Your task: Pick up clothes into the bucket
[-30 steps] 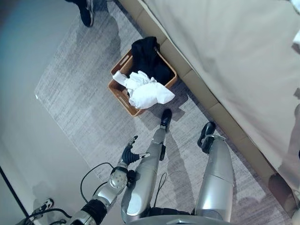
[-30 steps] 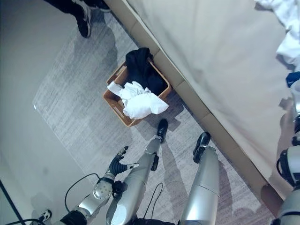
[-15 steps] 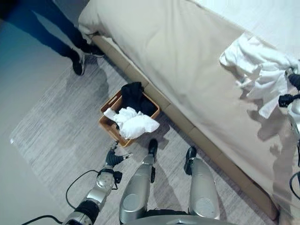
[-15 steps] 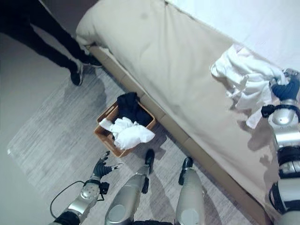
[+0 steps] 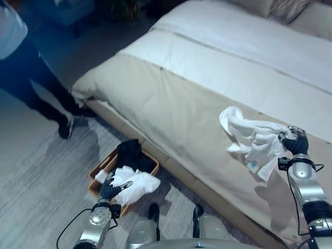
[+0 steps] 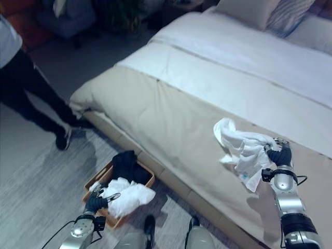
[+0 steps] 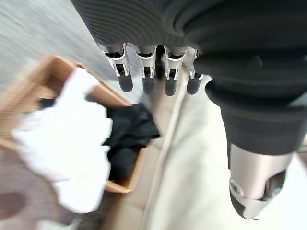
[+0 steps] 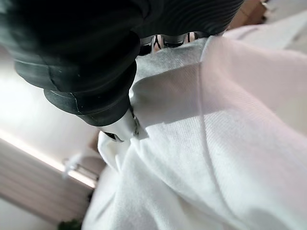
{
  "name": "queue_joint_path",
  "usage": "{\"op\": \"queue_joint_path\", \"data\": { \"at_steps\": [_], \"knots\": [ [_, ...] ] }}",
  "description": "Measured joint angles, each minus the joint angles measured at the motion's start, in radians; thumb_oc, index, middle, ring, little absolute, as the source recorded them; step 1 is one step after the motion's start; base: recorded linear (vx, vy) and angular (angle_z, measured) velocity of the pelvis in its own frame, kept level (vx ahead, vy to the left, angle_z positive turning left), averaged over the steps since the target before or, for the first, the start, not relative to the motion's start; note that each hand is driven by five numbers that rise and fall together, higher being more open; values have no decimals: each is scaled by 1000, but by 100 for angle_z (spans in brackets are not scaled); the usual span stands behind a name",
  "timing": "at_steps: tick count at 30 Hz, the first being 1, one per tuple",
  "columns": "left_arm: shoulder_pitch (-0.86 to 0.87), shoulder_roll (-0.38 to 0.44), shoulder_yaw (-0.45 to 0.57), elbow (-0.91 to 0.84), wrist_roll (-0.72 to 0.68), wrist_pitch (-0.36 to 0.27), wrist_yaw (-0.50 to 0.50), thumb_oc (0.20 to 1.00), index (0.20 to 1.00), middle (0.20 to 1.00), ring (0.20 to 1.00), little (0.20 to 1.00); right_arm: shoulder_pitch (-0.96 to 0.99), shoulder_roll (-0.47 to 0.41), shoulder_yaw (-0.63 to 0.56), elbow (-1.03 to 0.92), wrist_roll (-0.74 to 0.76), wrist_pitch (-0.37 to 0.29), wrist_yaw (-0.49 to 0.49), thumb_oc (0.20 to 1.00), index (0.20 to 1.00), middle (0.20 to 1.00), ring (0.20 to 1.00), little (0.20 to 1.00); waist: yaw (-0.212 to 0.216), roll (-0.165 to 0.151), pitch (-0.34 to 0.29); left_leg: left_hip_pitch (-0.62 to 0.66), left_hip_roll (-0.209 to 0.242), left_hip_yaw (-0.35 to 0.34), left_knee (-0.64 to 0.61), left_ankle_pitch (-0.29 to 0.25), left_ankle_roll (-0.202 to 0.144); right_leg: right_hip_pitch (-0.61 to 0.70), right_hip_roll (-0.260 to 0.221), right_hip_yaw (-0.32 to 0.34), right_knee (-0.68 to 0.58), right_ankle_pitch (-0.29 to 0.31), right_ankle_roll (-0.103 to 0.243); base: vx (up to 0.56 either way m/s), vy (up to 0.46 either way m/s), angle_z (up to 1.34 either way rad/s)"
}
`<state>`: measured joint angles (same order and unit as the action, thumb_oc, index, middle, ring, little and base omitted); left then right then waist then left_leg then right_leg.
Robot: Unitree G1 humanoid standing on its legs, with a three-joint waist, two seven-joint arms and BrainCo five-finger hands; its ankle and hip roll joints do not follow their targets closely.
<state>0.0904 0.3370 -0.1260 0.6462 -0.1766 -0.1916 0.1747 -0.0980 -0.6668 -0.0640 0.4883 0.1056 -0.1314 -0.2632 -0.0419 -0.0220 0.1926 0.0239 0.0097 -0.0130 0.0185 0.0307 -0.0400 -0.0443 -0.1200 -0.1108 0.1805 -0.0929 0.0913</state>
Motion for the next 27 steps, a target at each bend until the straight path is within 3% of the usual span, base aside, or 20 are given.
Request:
{"op": "queue_joint_path", "data": {
  "at_steps": [6,9,15,27],
  "knots": [
    [-13,34,-11,-101,-92,12,-126,1000,1000,1000,1000,1000,118,5,-20,-77,-5,4,97,200,200,200,200,200,-18,-16,-73,71,11,13,-39,-5,3,61,13,16,-33,3,4,45,-20,-9],
    [-40,35,-21,-125,-124,17,-154,1000,1000,1000,1000,1000,123,9,-20,-94,-3,4,120,200,200,200,200,200,-28,9,-93,92,13,18,-43,-6,4,81,15,19,-53,9,5,12,-36,-5],
    [-165,63,-137,-259,-133,28,-213,1000,1000,1000,1000,1000,118,40,-10,-179,29,5,146,200,200,200,200,200,-24,59,-124,126,27,38,-61,-10,1,123,31,30,-97,28,6,9,-27,-6],
    [-374,66,-293,-328,-111,29,-231,1000,1000,1000,1000,1000,-9,66,84,-339,103,-1,176,200,200,200,200,200,-40,73,-134,152,35,35,-75,-2,-4,189,46,20,-186,71,3,-6,-1,0]
  ]
}}
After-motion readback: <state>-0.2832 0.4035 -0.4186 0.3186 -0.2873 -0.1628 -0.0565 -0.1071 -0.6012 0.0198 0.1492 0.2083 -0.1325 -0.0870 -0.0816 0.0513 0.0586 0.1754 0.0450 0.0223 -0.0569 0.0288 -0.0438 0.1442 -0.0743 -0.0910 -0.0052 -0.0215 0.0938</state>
